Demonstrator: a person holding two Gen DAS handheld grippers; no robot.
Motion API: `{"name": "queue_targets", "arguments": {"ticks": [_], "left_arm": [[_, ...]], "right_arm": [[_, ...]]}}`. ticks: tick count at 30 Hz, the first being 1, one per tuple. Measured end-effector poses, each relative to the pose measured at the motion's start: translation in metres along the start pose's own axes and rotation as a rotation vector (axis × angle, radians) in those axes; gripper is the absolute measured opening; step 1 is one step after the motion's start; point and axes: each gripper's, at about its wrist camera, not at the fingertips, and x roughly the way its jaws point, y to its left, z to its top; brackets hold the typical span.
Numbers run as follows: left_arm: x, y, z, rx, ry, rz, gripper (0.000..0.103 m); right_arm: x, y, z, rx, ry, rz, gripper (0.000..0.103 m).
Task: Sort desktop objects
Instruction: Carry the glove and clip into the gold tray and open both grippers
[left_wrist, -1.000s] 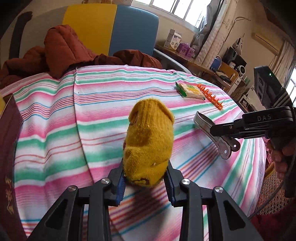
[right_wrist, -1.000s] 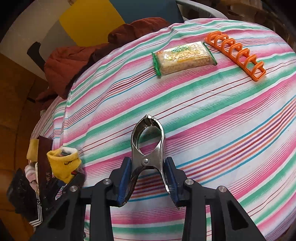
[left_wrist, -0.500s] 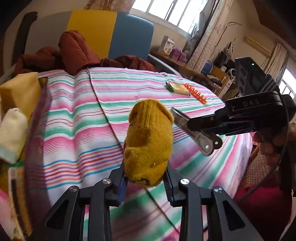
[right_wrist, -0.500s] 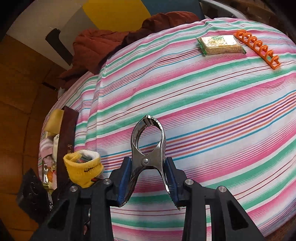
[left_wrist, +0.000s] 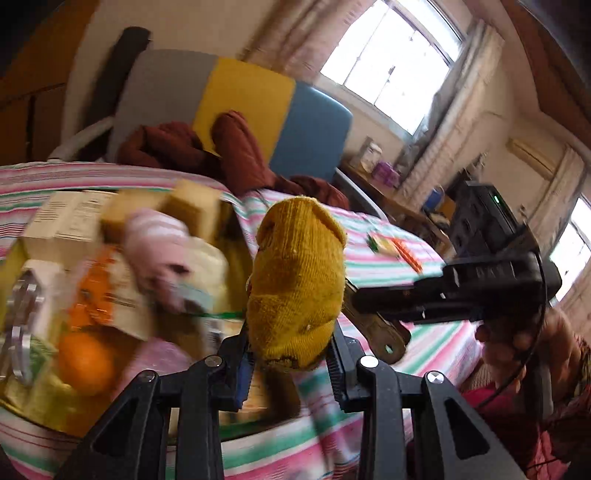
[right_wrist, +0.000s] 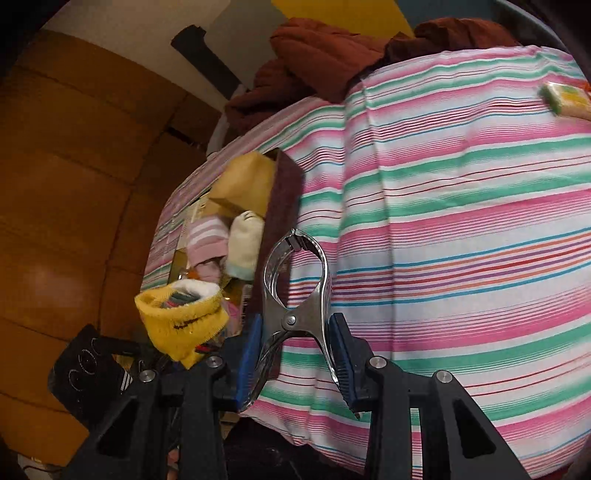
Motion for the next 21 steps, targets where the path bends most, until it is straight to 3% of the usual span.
{"name": "queue_targets", "arguments": {"ticks": [6,9,11,13,15,21], "left_arm": [[-0.020,0.064,0.015,-0.096,-0.048,0.139,0.034],[-0.015,0.092,0.022,-0.116,-0.018,0.225,0.036],[-0.011,0.109,0.023,-0.126,0.024,0.282,0.042],[-0.005,0.122,0.024,-0.161,0.092,0.335,0.058],[-0.008,0.128,0.023,-0.193,0.099,0.339,0.060],[-0.029,0.128,0.020,-0.205,0.006,0.310,0.063]], "right_arm": [[0.039,0.055,-0.004,-0.070,0.044,0.071,0.038],[0.062,0.076,-0.007,-0.082,0.072,0.095,0.038],[0.079,0.087,-0.008,-0.080,0.084,0.098,0.038],[0.094,0.095,-0.009,-0.082,0.099,0.111,0.039],[0.104,0.099,-0.011,-0.074,0.113,0.108,0.041],[0.093,0.096,-0.021,-0.120,0.099,0.083,0.045]]}}
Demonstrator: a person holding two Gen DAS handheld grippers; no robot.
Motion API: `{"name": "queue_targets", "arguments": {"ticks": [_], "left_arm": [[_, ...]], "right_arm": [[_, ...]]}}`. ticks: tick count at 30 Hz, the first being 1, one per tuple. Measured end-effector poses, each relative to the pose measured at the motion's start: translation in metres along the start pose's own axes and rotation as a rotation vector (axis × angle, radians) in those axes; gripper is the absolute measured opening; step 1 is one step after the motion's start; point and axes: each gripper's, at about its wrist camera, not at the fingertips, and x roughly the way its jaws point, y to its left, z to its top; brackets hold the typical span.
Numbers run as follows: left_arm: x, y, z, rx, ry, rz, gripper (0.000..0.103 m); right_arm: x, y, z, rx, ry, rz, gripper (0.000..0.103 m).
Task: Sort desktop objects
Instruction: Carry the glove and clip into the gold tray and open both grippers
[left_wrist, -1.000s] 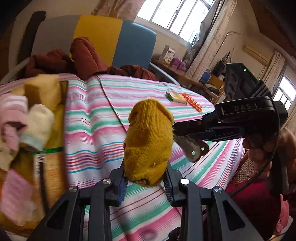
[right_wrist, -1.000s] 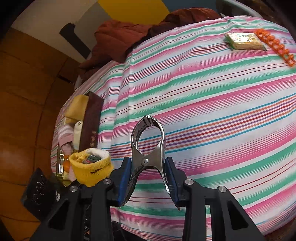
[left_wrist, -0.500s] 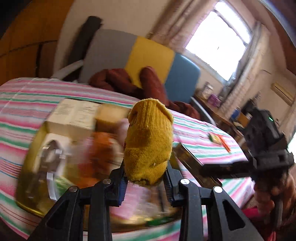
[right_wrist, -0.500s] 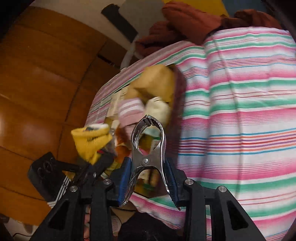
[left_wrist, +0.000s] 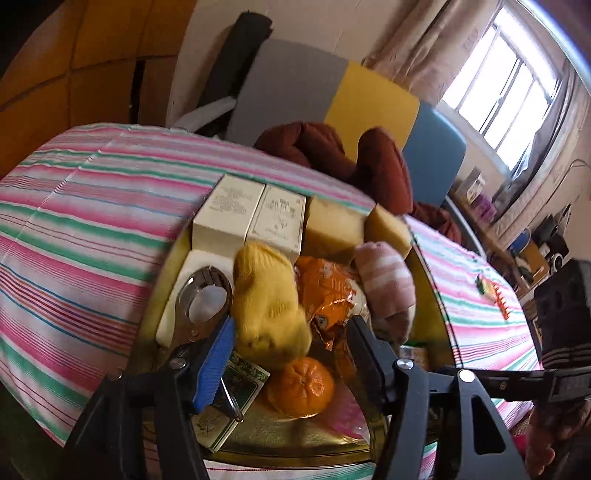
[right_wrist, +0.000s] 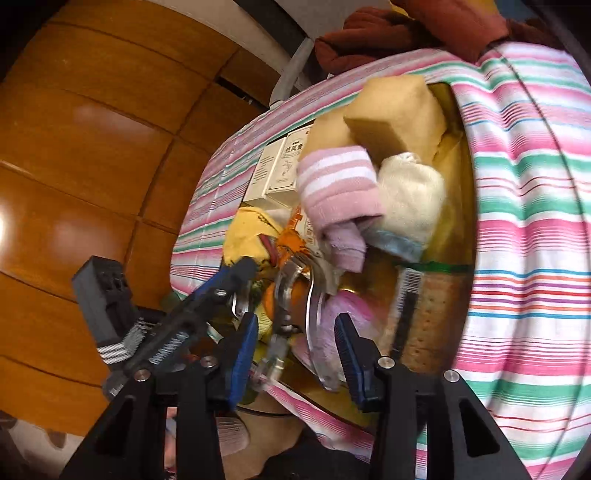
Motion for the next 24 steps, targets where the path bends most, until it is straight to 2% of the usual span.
{"name": "queue_targets", "arguments": {"ticks": [3,5,7,9,11,12,15,17,19,20,21,24], "left_arm": [[-0.007,-0.002,0.002,0.000,-0.062,0.018,0.062],[-0.007,-0.001,0.005,0.006,-0.075,0.035,0.061],[-0.001,0.001,0.010,0.033,-0.042,0.068,0.045],[0.007,0.002,0.013,0.063,-0.002,0.098,0.039],[0.015,0.005,0.015,0.089,0.026,0.150,0.039],[0.018,0.007,0.015,0.088,0.038,0.154,0.039],[0.013,0.014,0.017,0.036,0.039,0.115,0.039],[0.004,0.015,0.015,0.018,0.017,0.115,0.041],[-0.008,0.016,0.013,0.001,-0.027,0.115,0.051],[-0.014,0.017,0.012,-0.011,-0.052,0.115,0.053],[-0.020,0.018,0.012,-0.029,-0.076,0.121,0.056],[-0.029,0.018,0.012,-0.064,-0.128,0.108,0.057]], "right_arm": [[-0.005,-0.001,-0.005,-0.023,0.016,-0.020,0.043],[-0.003,0.001,-0.009,-0.051,0.041,-0.041,0.030],[0.005,0.004,-0.011,-0.083,0.066,-0.062,0.022],[0.016,0.010,-0.013,-0.104,0.089,-0.068,0.018],[0.030,0.015,-0.011,-0.111,0.109,-0.062,0.015],[0.037,0.018,-0.009,-0.112,0.113,-0.054,0.015],[0.058,0.029,0.002,-0.140,0.114,-0.064,0.015],[0.069,0.033,0.005,-0.155,0.128,-0.089,0.015],[0.069,0.032,0.005,-0.145,0.144,-0.058,0.019],[0.064,0.031,0.004,-0.150,0.145,-0.043,0.019],[0.057,0.032,0.001,-0.156,0.133,-0.036,0.019],[0.035,0.030,0.000,-0.177,0.066,-0.060,0.019]]}}
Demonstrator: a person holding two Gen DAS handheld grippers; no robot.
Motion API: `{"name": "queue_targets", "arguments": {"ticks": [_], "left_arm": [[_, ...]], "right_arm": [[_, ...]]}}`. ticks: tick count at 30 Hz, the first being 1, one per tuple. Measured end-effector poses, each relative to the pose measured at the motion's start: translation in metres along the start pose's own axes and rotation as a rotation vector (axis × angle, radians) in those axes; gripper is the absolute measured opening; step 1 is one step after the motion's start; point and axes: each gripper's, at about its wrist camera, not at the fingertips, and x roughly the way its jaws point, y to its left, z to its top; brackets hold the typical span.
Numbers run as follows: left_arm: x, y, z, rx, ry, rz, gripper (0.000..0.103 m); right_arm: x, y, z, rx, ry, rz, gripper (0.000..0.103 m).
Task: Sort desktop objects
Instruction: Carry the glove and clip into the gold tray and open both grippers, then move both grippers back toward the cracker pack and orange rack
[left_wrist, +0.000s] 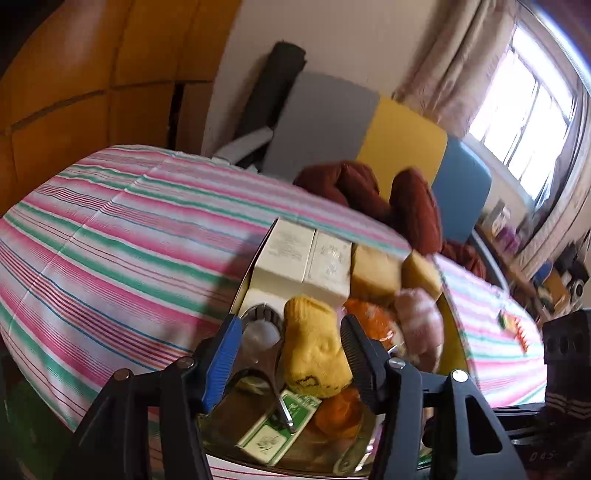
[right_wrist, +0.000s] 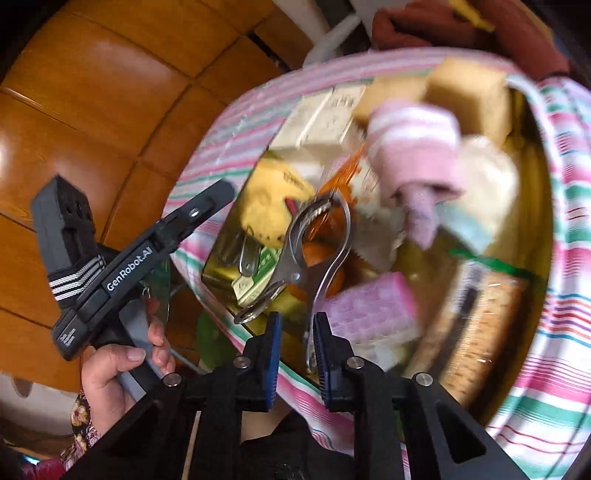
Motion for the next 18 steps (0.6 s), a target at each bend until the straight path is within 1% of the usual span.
{"name": "queue_targets", "arguments": {"ticks": [2,6,7,9,11,12,13,14,15,16,17,18], "left_arm": [[-0.002,-0.003,0.000,-0.001,-0.020,0.008,0.057],[-0.005,-0.009,-0.003,0.001,-0.021,-0.004,0.057],[-0.006,-0.009,-0.002,-0.002,-0.017,-0.003,0.058],[-0.006,-0.011,-0.003,-0.002,-0.005,0.000,0.058],[-0.010,-0.014,-0.005,0.009,-0.001,0.002,0.058],[-0.011,-0.014,-0.005,0.014,-0.002,0.008,0.058],[-0.012,-0.015,-0.005,0.017,-0.005,0.012,0.059],[-0.011,-0.016,-0.006,0.017,-0.004,0.014,0.059],[-0.010,-0.017,-0.006,0.014,0.002,0.012,0.059],[-0.008,-0.018,-0.006,0.008,0.013,0.008,0.060],[-0.007,-0.020,-0.007,0.005,0.023,0.001,0.060],[-0.005,-0.023,-0.008,0.007,0.033,-0.006,0.060]], "right_arm": [[-0.002,0.003,0.001,-0.012,-0.015,-0.006,0.019],[0.015,0.008,0.008,-0.012,0.008,0.008,0.019],[0.020,0.009,0.012,-0.008,-0.006,0.012,0.014],[0.026,0.009,0.017,-0.005,-0.017,0.010,0.012],[0.026,0.009,0.019,-0.001,0.005,0.015,0.019],[0.026,0.009,0.018,0.021,0.013,0.048,0.019],[0.018,0.007,0.014,0.046,0.007,0.092,0.021],[0.007,0.002,0.011,0.066,-0.006,0.120,0.033],[-0.004,-0.003,0.008,0.077,-0.021,0.117,0.042],[-0.020,-0.011,0.004,0.086,-0.043,0.090,0.062],[-0.034,-0.018,0.000,0.092,-0.067,0.063,0.069],[-0.049,-0.026,-0.004,0.095,-0.082,0.043,0.069]]}}
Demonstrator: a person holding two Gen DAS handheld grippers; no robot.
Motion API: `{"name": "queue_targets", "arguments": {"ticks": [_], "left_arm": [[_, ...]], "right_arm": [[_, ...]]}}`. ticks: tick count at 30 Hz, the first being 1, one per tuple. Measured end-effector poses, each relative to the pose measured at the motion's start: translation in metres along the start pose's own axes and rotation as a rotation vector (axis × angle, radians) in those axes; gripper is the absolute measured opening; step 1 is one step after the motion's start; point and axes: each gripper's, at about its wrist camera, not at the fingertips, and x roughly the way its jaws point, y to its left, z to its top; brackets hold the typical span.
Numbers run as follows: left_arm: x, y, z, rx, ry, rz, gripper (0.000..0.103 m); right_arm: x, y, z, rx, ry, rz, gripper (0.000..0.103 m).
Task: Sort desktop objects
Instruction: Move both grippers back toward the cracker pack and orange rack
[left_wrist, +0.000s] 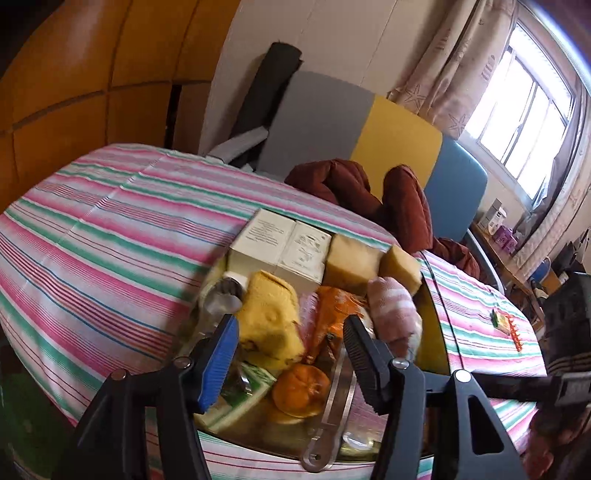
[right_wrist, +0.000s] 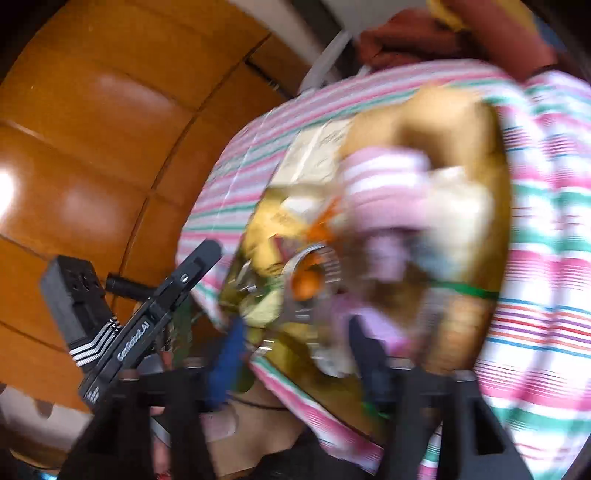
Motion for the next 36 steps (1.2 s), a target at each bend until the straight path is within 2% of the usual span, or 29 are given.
{"name": "queue_targets", "arguments": {"ticks": [3,6,7,8,13,19,24,30,33,36], "left_arm": [[0.004,-0.017,-0.003,0.034,0.025,-0.023,0.060],[0.005,-0.037,-0.008,0.076,0.049,-0.050,0.061],[0.006,-0.044,-0.010,0.090,0.057,-0.060,0.062],[0.007,-0.052,-0.012,0.105,0.067,-0.069,0.063],[0.011,-0.098,-0.024,0.186,0.107,-0.143,0.063],[0.024,-0.161,-0.039,0.321,0.140,-0.209,0.063],[0.041,-0.213,-0.058,0.406,0.204,-0.280,0.063],[0.069,-0.269,-0.085,0.499,0.310,-0.367,0.063],[0.085,-0.286,-0.095,0.503,0.373,-0.401,0.063],[0.099,-0.299,-0.103,0.487,0.418,-0.421,0.063]], "right_arm": [[-0.040,-0.022,-0.004,0.003,-0.041,-0.086,0.071],[-0.071,-0.046,-0.009,0.015,-0.070,-0.185,0.080],[-0.076,-0.055,-0.009,0.029,-0.071,-0.213,0.086],[-0.075,-0.062,-0.007,0.053,-0.067,-0.240,0.088],[-0.100,-0.115,-0.018,0.199,-0.063,-0.281,0.088],[-0.130,-0.163,-0.030,0.195,-0.071,-0.458,0.093],[-0.156,-0.211,-0.036,0.221,-0.079,-0.534,0.093],[-0.200,-0.269,-0.022,0.242,-0.137,-0.644,0.093],[-0.232,-0.308,-0.010,0.302,-0.195,-0.699,0.093],[-0.260,-0.351,0.003,0.346,-0.226,-0.823,0.093]]}}
